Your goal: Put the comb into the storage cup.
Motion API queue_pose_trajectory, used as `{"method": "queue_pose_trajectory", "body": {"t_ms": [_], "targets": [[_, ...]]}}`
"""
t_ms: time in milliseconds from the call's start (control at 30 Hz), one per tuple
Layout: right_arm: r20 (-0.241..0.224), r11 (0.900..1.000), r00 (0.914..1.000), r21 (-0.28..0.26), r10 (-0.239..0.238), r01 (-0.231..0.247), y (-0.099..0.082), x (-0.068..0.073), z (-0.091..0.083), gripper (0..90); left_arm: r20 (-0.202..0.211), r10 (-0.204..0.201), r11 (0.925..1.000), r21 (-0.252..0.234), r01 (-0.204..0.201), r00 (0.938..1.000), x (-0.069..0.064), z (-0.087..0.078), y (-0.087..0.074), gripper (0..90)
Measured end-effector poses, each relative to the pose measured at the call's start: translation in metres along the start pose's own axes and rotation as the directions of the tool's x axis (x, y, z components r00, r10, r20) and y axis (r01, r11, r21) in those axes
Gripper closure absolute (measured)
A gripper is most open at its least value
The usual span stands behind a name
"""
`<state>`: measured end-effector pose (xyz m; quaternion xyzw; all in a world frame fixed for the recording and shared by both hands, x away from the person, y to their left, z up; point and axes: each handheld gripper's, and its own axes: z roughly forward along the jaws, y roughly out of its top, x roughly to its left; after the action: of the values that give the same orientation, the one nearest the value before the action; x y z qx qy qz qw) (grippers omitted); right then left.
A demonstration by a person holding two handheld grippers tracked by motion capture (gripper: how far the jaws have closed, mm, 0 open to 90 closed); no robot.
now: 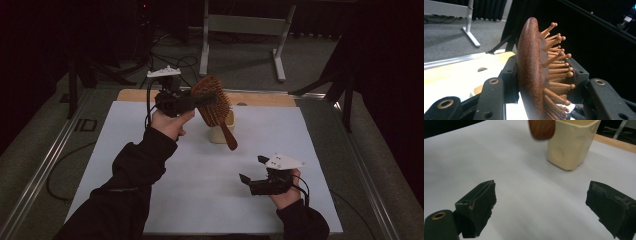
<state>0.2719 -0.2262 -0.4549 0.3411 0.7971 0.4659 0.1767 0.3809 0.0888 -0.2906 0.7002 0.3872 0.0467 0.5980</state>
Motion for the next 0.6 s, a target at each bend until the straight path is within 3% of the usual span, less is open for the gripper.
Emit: {"method": "queue_pose_trajectory", "body": {"t_ms": [267, 600], "targets": [[0.005, 0.9996, 0.9996, -0.003, -0.028, 0.028, -0.004, 0.002, 0.002, 9.0, -0.026, 0.012, 0.9997, -0.019, -0.012, 0.9996, 0.006, 0.006, 0.012, 53.8], [0.011, 0.9995, 0.9995, -0.015, -0.029, 0.029, -0.003, 0.001, 0.001, 9.0, -0.058, 0.032, 0.9986, -0.041, -0.034, 0.9978, 0.011, 0.015, 0.024, 53.9]]}}
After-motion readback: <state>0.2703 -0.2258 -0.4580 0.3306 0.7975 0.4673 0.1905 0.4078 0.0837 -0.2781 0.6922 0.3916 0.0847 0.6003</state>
